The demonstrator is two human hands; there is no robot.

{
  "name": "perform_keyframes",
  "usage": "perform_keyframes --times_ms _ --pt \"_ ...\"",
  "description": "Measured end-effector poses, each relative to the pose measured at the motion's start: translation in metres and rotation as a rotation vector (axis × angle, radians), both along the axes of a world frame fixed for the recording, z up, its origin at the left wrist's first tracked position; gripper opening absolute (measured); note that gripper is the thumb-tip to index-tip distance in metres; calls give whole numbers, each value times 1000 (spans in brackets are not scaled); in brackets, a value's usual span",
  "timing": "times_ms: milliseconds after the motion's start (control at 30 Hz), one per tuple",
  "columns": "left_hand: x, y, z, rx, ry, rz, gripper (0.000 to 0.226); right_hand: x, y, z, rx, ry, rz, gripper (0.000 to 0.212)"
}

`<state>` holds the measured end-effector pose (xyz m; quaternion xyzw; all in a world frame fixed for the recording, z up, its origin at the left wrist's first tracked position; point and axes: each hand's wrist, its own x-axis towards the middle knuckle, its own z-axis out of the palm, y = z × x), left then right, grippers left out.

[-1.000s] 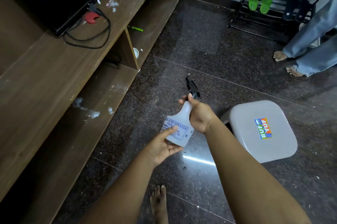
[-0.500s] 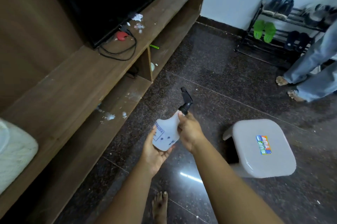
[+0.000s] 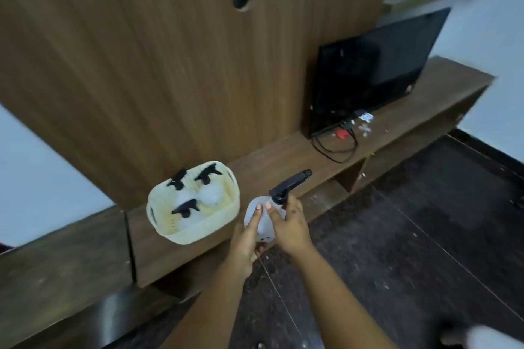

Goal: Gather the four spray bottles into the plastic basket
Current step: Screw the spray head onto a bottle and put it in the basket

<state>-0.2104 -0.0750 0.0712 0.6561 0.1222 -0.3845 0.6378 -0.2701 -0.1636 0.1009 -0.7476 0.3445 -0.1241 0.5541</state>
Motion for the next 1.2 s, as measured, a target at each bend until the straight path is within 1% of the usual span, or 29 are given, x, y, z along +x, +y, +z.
perform_keyframes --times_ms 67,100,167,300,367,500,633,733,833,900,1000,1133,1200 --pt "22 17 15 -2 -19 36 83 23 15 16 -50 -1 130 52" --pt "34 23 17 2 -34 46 80 34 19 21 -70 3 148 49" --pt "57 33 20 14 -56 70 74 56 26 30 -104 7 163 45" --pt "99 41 10 -16 -74 101 44 101 31 26 -91 15 155 42" --pt "122 43 0 -15 -78 96 44 126 30 16 -113 34 167 37" --pt "162 50 -6 86 -137 25 38 164 27 -6 -138 59 176 33" --pt "195 56 -14 262 -349 -115 30 193 23 -32 -76 162 187 35" --pt "207 60 -21 375 -478 -216 31 205 25 -51 -70 252 206 40" --pt "215 63 -31 583 -670 -425 36 219 27 -71 -25 318 228 35" --pt "216 60 -35 723 -759 -587 40 225 27 -90 -34 355 261 31" --pt "216 53 -39 848 -804 -709 40 233 24 -116 -63 402 304 28" --pt "223 50 -51 949 -826 -712 32 245 27 -118 -59 448 330 26" --pt "226 48 -55 971 -836 -729 31 249 26 -124 -69 487 355 27"
